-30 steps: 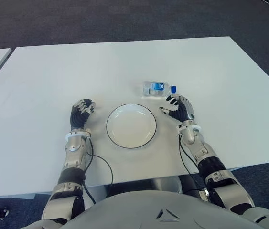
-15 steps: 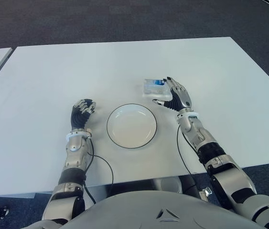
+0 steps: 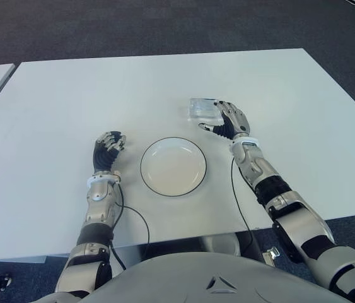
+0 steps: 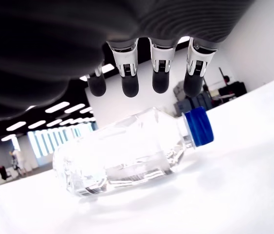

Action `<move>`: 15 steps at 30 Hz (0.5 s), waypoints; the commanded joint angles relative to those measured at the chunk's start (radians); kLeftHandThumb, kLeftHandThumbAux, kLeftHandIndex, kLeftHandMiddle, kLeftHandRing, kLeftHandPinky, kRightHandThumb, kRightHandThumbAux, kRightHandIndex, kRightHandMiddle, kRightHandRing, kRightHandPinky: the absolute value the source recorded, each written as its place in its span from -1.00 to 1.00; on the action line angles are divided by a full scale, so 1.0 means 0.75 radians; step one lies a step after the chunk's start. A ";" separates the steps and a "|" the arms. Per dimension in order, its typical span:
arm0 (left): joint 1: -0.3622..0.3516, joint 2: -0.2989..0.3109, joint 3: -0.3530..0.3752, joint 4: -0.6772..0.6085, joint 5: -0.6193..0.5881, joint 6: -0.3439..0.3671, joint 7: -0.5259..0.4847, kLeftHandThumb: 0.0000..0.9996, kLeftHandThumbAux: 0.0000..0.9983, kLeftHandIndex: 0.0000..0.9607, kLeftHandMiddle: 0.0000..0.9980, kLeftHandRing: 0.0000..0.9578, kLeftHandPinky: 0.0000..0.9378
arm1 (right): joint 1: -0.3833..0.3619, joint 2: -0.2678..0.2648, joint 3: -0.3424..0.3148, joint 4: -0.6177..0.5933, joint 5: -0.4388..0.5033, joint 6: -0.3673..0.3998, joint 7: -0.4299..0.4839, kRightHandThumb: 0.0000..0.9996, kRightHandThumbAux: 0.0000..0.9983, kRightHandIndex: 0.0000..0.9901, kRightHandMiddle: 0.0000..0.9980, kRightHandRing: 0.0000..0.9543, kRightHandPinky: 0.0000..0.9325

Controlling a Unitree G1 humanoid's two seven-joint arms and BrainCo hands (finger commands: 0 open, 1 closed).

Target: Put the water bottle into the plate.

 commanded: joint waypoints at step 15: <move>0.144 -0.047 -0.019 0.058 0.007 0.206 0.014 0.67 0.37 -0.15 -0.05 0.05 0.04 | -0.274 0.086 0.170 0.409 -0.034 0.026 -0.024 0.60 -0.53 -1.00 -1.00 -1.00 -1.00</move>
